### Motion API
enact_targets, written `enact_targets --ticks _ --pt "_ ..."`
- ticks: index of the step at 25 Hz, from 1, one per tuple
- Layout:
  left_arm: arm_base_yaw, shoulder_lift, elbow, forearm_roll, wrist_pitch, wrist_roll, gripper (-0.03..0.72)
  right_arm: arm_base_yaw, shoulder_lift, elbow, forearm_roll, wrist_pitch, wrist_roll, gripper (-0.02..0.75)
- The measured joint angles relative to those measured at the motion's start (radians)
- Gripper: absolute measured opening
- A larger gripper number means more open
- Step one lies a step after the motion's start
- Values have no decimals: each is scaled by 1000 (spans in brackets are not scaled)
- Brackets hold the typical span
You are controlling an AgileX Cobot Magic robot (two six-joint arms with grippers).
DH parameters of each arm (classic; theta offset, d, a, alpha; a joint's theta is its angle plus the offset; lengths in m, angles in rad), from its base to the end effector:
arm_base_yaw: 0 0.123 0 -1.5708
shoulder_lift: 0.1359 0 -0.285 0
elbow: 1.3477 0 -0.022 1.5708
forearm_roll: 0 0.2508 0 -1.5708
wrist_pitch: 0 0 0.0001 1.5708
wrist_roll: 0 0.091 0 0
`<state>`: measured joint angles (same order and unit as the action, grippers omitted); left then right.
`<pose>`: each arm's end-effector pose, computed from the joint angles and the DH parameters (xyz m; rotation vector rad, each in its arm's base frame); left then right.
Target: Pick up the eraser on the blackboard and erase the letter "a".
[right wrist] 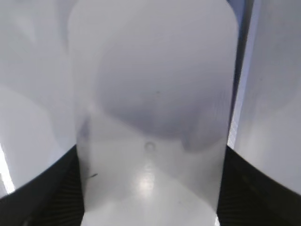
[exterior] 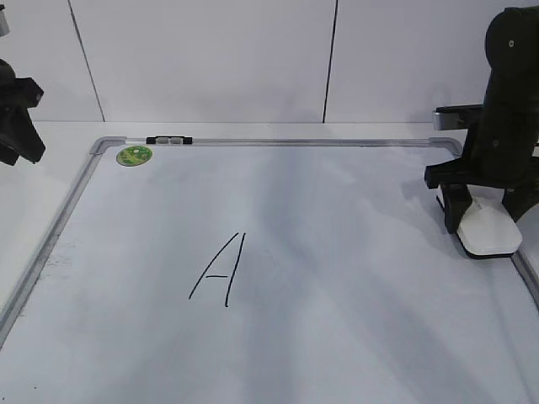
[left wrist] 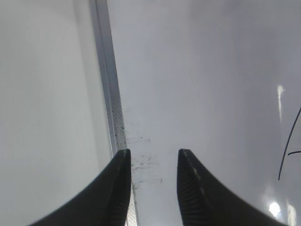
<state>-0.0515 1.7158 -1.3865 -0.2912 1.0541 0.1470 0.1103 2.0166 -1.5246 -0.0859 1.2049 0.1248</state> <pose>0.3515 -0.0409 0.2737 0.1260 2.8304 -0.3699 0.3907 0.0359 0.1919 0.0277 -3.1095 0.1301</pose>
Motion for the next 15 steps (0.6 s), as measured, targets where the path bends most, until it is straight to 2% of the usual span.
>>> enact_targets --ticks 9,15 --pt "0 0 0 0 0 0 253 -3 0 0 6 3 4 561" --pt "0 0 0 0 1 0 253 -37 12 0 18 3 4 561"
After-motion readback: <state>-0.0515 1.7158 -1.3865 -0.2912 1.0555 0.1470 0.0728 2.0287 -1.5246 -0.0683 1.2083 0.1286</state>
